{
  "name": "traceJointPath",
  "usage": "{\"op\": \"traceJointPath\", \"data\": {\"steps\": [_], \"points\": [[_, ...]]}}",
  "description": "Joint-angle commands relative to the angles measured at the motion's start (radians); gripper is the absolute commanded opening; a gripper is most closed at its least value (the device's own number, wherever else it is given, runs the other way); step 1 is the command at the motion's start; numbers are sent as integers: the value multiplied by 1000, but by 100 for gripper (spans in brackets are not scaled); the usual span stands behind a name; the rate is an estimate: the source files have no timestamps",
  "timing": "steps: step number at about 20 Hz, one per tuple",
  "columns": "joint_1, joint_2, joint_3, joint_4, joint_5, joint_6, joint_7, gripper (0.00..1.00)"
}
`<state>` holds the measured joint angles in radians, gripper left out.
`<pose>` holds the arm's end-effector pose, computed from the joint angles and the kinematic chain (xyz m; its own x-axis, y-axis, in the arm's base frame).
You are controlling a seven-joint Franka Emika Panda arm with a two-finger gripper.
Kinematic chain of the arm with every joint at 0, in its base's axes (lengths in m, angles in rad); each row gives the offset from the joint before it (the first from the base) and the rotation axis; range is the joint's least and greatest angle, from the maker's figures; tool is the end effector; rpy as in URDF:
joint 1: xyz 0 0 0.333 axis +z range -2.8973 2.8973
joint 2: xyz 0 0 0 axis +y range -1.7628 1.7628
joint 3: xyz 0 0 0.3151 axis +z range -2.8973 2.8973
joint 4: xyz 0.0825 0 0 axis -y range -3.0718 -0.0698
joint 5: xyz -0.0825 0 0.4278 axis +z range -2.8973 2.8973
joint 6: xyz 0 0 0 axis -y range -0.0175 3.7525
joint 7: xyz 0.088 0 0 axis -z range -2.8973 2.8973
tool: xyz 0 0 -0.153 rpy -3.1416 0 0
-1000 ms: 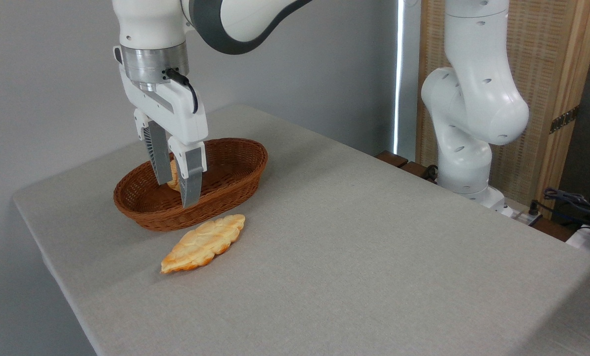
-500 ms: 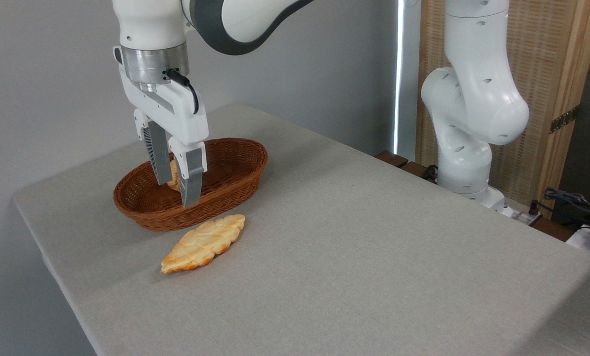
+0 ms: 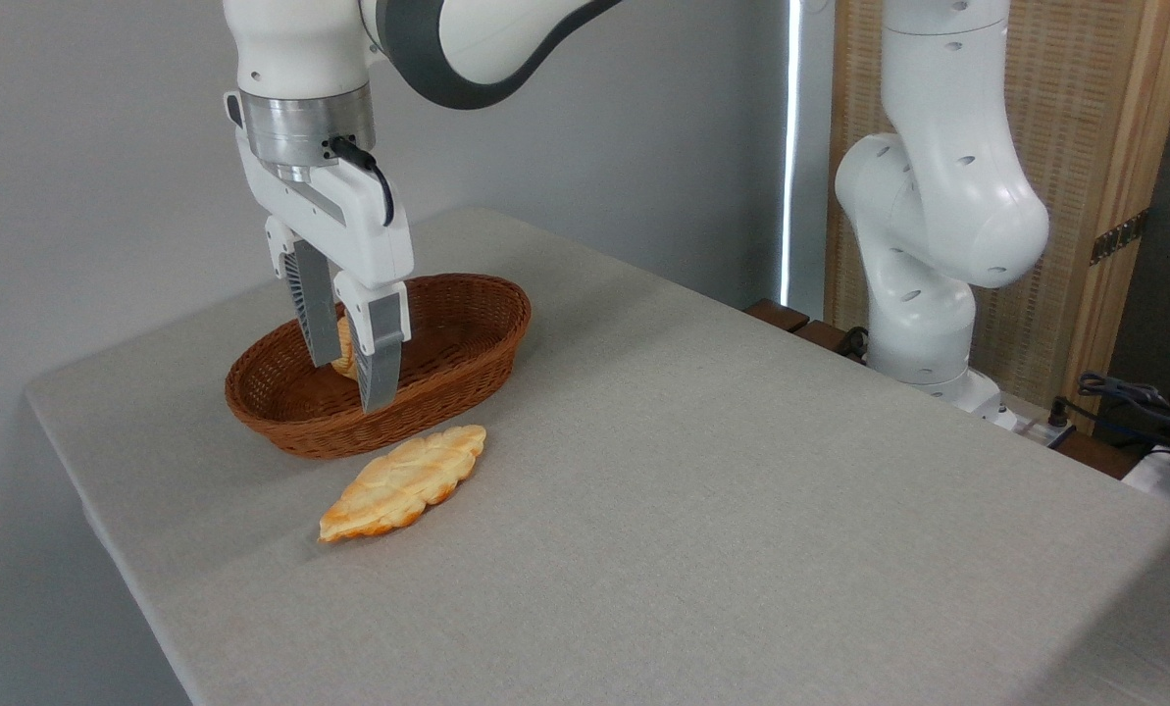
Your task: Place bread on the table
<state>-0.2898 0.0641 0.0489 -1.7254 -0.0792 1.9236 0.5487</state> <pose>0.6248 -0.1633 0.4904 0.7110 -0.6866 0.1520 -0.6940 -0.7199 -0.0060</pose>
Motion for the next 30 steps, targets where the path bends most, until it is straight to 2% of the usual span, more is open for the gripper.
{"op": "traceJointPath", "data": {"steps": [1, 11, 15, 16, 21, 23, 28, 30], "points": [[-2, -6, 5, 1, -17, -3, 16, 100], [-5, -6, -1, 0, -5, -5, 16, 100], [-9, 0, -4, 0, -22, 0, 10, 100], [-11, 6, -13, 0, -34, 2, 10, 100], [-9, 36, -53, -6, -163, 38, 2, 100], [-11, 42, -70, -6, -203, 40, -60, 100], [-11, 59, -167, -10, -195, 38, -364, 100], [-11, 69, -181, -10, -202, 41, -508, 100]]}}
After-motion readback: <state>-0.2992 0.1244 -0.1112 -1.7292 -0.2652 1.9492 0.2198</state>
